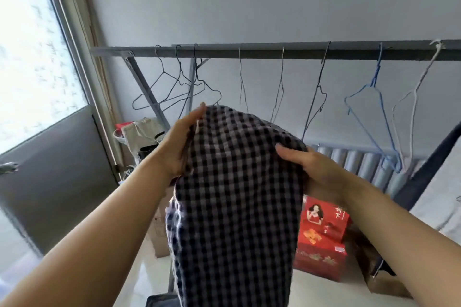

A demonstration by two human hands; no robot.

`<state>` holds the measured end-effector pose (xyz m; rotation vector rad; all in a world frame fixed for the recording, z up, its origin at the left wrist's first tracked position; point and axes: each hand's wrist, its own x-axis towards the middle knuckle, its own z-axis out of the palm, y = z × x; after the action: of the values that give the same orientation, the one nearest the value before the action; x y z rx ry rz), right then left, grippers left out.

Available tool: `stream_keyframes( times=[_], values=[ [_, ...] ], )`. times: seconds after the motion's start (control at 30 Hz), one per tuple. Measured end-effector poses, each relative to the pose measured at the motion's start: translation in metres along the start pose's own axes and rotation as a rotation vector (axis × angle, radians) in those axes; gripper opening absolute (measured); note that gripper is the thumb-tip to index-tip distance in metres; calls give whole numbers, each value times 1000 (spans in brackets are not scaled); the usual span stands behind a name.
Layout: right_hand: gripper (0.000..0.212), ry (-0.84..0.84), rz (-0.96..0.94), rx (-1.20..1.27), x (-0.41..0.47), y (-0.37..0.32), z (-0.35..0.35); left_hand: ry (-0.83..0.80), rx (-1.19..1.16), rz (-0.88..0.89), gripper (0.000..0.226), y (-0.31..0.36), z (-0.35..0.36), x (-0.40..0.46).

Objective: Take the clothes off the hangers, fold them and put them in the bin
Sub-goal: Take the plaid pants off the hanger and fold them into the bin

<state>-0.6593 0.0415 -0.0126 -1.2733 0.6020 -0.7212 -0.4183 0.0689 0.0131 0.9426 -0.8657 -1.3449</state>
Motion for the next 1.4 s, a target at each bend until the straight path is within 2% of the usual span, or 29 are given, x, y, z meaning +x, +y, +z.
stream_keyframes(
  times=[0.1,0.27,0.4,0.53,0.57,0.63,0.73,0.77,0.83,0.9,0.97,1.07,1.17,1.3,1.4],
  values=[
    [34,54,-22,95,19,-10,18,10,-49,84,67,-11,-36,-11],
    [40,92,49,130,45,-27,34,-109,38,-89,87,-43,-75,-33],
    [44,79,39,85,55,-30,31,-189,96,-69,95,-58,-97,-44],
    [24,6,4,21,58,-27,25,-208,-43,-5,107,-66,-109,-50],
    [23,-5,-2,29,59,-25,22,-232,-73,10,106,-66,-109,-52],
    [26,-18,-25,77,61,-21,18,-260,-61,29,87,-63,-102,-56],
    [31,-36,-55,185,63,-12,14,-169,5,51,61,-56,-93,-56],
    [33,-43,-56,214,64,-8,14,-137,-26,69,59,-53,-91,-55],
    [34,-75,-39,240,62,0,15,-73,-152,95,71,-46,-88,-51],
    [34,-153,17,186,60,9,20,-30,-250,80,83,-39,-84,-48],
    [31,-160,60,70,60,18,26,-24,-290,57,80,-33,-81,-47],
    [25,44,30,58,71,23,28,7,-347,112,62,-25,-79,-50],
    [22,144,33,92,78,20,29,37,-335,147,31,-23,-78,-56],
    [16,308,53,-35,86,17,33,191,-196,113,26,-20,-78,-52],
    [21,478,41,-85,92,14,32,348,-150,143,18,-16,-75,-45]
  ],
)
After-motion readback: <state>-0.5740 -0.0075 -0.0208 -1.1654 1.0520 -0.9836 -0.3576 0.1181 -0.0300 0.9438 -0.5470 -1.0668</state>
